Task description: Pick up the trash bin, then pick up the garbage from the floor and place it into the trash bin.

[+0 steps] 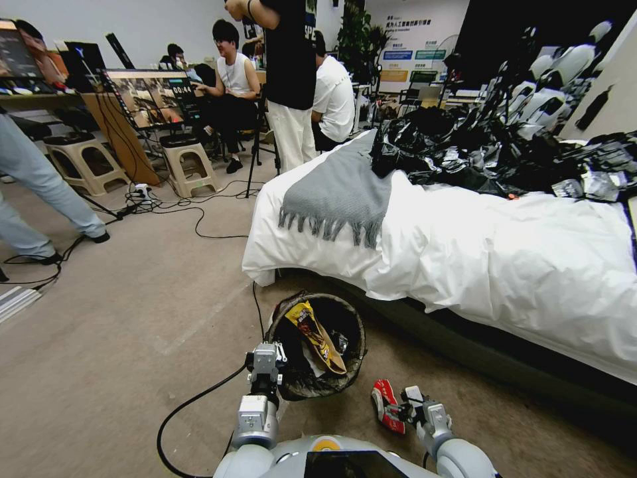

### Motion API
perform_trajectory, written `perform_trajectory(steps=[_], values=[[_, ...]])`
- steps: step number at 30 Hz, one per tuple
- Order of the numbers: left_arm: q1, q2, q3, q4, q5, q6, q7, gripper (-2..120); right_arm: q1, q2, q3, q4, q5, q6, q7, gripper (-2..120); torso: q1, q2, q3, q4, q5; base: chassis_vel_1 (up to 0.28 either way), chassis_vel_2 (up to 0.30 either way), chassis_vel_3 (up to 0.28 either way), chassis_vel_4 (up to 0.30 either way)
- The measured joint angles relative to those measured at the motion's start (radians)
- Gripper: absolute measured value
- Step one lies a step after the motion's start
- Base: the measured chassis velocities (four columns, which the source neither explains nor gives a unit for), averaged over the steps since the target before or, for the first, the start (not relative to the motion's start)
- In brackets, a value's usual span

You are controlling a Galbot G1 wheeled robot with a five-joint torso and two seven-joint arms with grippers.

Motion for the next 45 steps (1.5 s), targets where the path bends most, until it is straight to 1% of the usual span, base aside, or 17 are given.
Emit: perform_trajectory(steps=[6, 15, 21, 25, 26, 27, 29, 31, 32, 35, 36, 38, 39, 40, 42, 43, 45], values=[[0.002, -0.001, 0.0, 0.002, 0.006, -0.001, 0.0, 1, 0.034, 0.035, -0.022, -0.053, -0.046, 0.037, -0.019, 100, 0.0, 0.0, 0.0, 0.0, -0.0001, 0.0, 0.0, 0.0, 0.0], [0.003, -0.002, -0.001, 0.002, 0.011, -0.003, 0.0, 1, 0.068, 0.079, -0.046, -0.084, -0.066, 0.042, -0.023, 100, 0.0, 0.0, 0.0, 0.0001, -0.0001, 0.0, 0.0, 0.0, 0.0], [0.005, -0.003, -0.001, 0.0, 0.011, -0.004, -0.001, 1, 0.082, 0.107, -0.056, -0.131, -0.092, 0.06, -0.032, 100, 0.0, 0.0, 0.0, 0.0, 0.0, 0.0, 0.0, 0.0, 0.0], [0.006, -0.003, -0.002, -0.001, 0.011, -0.004, -0.001, 1, 0.089, 0.12, -0.056, -0.154, -0.1, 0.064, -0.039, 98, 0.0, 0.0, 0.0, 0.0, -0.0001, 0.0, 0.0, 0.0, 0.0], [0.006, -0.003, -0.002, -0.003, 0.011, -0.005, -0.002, 1, 0.096, 0.129, -0.053, -0.174, -0.106, 0.066, -0.043, 96, 0.0, 0.0, 0.0, 0.0002, -0.0011, 0.0, 0.0, 0.0, 0.0], [0.006, -0.003, -0.002, -0.003, 0.011, -0.005, -0.002, 1, 0.096, 0.129, -0.053, -0.174, -0.106, 0.066, -0.043, 96, 0.0, 0.0, 0.0, 0.0002, -0.0011, 0.0, 0.0, 0.0, 0.0], [0.007, -0.004, -0.003, -0.006, 0.011, -0.005, -0.003, 1, 0.099, 0.134, -0.048, -0.196, -0.118, 0.078, -0.052, 91, 0.0, 0.0, 0.0, 0.0006, -0.0012, 0.0, 0.0, 0.0, 0.0], [0.008, -0.004, -0.004, -0.007, 0.011, -0.006, -0.003, 1, 0.099, 0.135, -0.045, -0.208, -0.122, 0.085, -0.057, 84, 0.0, 0.0, 0.0, 0.0004, -0.0003, 0.0, 0.0, 0.0, 0.0], [0.008, -0.004, -0.004, -0.007, 0.011, -0.006, -0.003, 1, 0.099, 0.135, -0.045, -0.208, -0.122, 0.085, -0.057, 84, 0.0, 0.0, 0.0, 0.0004, -0.0003, 0.0, 0.0, 0.0, 0.0], [0.008, -0.005, -0.004, -0.007, 0.01, -0.006, -0.004, 1, 0.1, 0.136, -0.042, -0.214, -0.126, 0.092, -0.063, 72, 0.0, 0.0, 0.0, -0.0001, 0.0, 0.0, 0.0, 0.0, 0.0], [0.008, -0.005, -0.004, -0.007, 0.01, -0.006, -0.004, 1, 0.1, 0.136, -0.042, -0.214, -0.126, 0.092, -0.063, 72, 0.0, 0.0, 0.0, -0.0001, 0.0, 0.0, 0.0, 0.0, 0.0], [0.007, -0.005, -0.003, -0.007, 0.01, -0.007, -0.004, 1, 0.102, 0.139, -0.039, -0.215, -0.13, 0.097, -0.063, 61, 0.0, 0.0, 0.0, -0.0004, 0.0003, 0.0, 0.0, 0.0, 0.0], [0.007, -0.005, -0.003, -0.007, 0.01, -0.007, -0.004, 1, 0.102, 0.139, -0.039, -0.215, -0.13, 0.097, -0.063, 61, 0.0, 0.0, 0.0, -0.0004, 0.0003, 0.0, 0.0, 0.0, 0.0], [0.007, -0.005, -0.003, -0.007, 0.01, -0.007, -0.004, 1, 0.103, 0.14, -0.038, -0.214, -0.131, 0.099, -0.063, 57, 0.0, 0.0, 0.0, -0.0004, 0.0005, 0.0, 0.0, 0.0, 0.0], [0.007, -0.004, -0.003, -0.007, 0.01, -0.007, -0.004, 1, 0.105, 0.141, -0.037, -0.212, -0.132, 0.101, -0.063, 45, 0.0, 0.0, 0.0, -0.0002, 0.0008, 0.0, 0.0, 0.0, 0.0], [0.007, -0.004, -0.003, -0.007, 0.01, -0.007, -0.004, 1, 0.105, 0.141, -0.037, -0.212, -0.132, 0.101, -0.063, 45, 0.0, 0.0, 0.0, -0.0002, 0.0008, 0.0, 0.0, 0.0, 0.0], [0.006, -0.004, -0.003, -0.006, 0.01, -0.007, -0.004, 1, 0.105, 0.141, -0.036, -0.209, -0.133, 0.102, -0.063, 37, 0.0, 0.0, 0.0, -0.0001, 0.0009, 0.0, 0.0, 0.0, 0.0]])
